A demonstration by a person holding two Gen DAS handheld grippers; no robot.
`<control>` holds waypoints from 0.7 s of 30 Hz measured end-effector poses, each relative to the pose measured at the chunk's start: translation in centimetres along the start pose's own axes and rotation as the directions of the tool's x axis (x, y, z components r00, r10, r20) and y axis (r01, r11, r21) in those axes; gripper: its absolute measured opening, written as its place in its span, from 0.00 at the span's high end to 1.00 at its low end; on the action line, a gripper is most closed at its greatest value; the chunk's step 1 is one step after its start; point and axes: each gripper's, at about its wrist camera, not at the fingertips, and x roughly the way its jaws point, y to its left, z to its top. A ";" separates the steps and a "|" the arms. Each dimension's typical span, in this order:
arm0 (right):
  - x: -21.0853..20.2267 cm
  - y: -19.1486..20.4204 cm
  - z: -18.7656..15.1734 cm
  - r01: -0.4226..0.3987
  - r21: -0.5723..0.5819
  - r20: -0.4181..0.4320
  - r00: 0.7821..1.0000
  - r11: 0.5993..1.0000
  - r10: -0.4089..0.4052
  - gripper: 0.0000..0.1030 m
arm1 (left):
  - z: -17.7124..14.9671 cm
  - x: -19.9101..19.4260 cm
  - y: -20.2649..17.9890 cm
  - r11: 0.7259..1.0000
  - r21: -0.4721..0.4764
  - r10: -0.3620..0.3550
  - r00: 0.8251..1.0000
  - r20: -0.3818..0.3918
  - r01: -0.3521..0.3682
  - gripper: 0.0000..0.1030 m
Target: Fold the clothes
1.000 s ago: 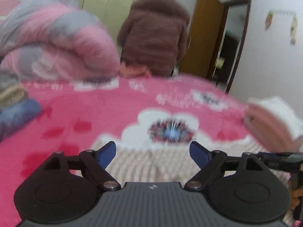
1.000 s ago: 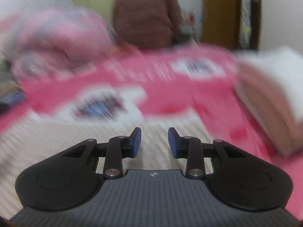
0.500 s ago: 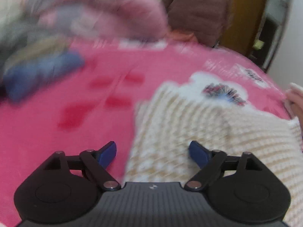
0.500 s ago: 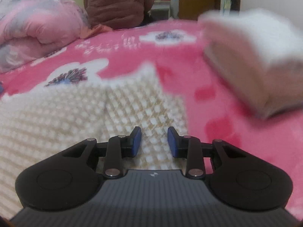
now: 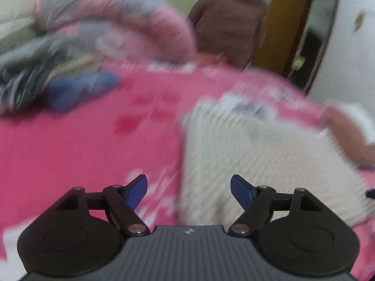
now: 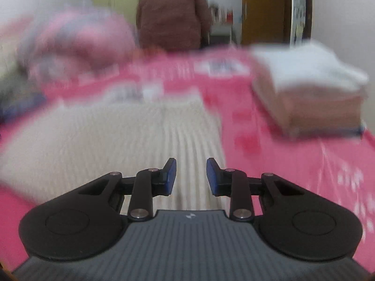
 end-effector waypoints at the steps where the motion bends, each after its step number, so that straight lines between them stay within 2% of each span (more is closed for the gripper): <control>1: 0.9 -0.1 -1.5 0.011 -0.011 -0.029 1.000 1.000 -0.011 0.74 | -0.7 0.8 0.5 1.000 -0.019 0.012 0.999 -0.030 -0.012 0.22; 3: 1.2 -1.0 -2.7 -0.026 0.024 0.020 0.999 0.999 0.025 0.74 | -0.4 -0.1 1.0 0.998 -0.060 -0.005 1.000 -0.016 0.004 0.24; 5: 0.0 -1.5 -1.3 -0.021 0.064 0.013 1.000 0.998 0.021 0.75 | -0.1 -1.4 1.6 0.995 -0.093 -0.027 1.000 0.016 0.028 0.25; 8: -3.1 -1.6 0.0 0.014 0.056 0.077 0.997 0.998 -0.018 0.75 | -0.3 -4.1 3.3 0.989 -0.136 -0.051 0.997 0.059 0.058 0.25; 11: -5.6 -2.6 -0.2 -0.041 0.149 0.099 0.995 0.988 0.027 0.74 | -1.4 -6.1 4.6 0.980 -0.166 -0.092 0.992 0.084 0.105 0.26; 13: -6.2 -2.4 -0.7 -0.075 0.182 0.094 0.994 0.980 0.059 0.75 | -2.0 -7.0 4.3 0.983 -0.130 -0.118 0.987 0.111 0.132 0.30; 15: -6.1 -1.7 -1.4 -0.083 0.178 0.081 0.994 0.981 0.070 0.75 | -2.4 -7.0 2.9 0.990 -0.056 -0.120 0.984 0.131 0.129 0.34; 17: -4.1 -0.8 -2.1 -0.051 0.147 0.026 0.999 0.988 0.048 0.79 | -2.8 -6.5 1.4 0.994 0.010 -0.106 0.985 0.136 0.106 0.46; 19: -2.2 -0.1 -3.3 0.026 0.083 -0.049 0.999 0.996 -0.022 0.82 | -2.9 -5.5 0.7 0.993 0.015 -0.122 0.987 0.108 0.121 0.54; 20: -2.3 0.0 -3.3 0.036 0.086 -0.055 0.998 0.996 -0.032 0.82 | -2.9 -5.5 0.3 0.990 0.022 -0.140 0.984 0.113 0.138 0.60; 21: -2.5 0.1 -3.2 0.047 0.089 -0.061 0.997 0.995 -0.042 0.82 | -2.9 -5.7 0.0 0.987 0.031 -0.160 0.979 0.125 0.157 0.62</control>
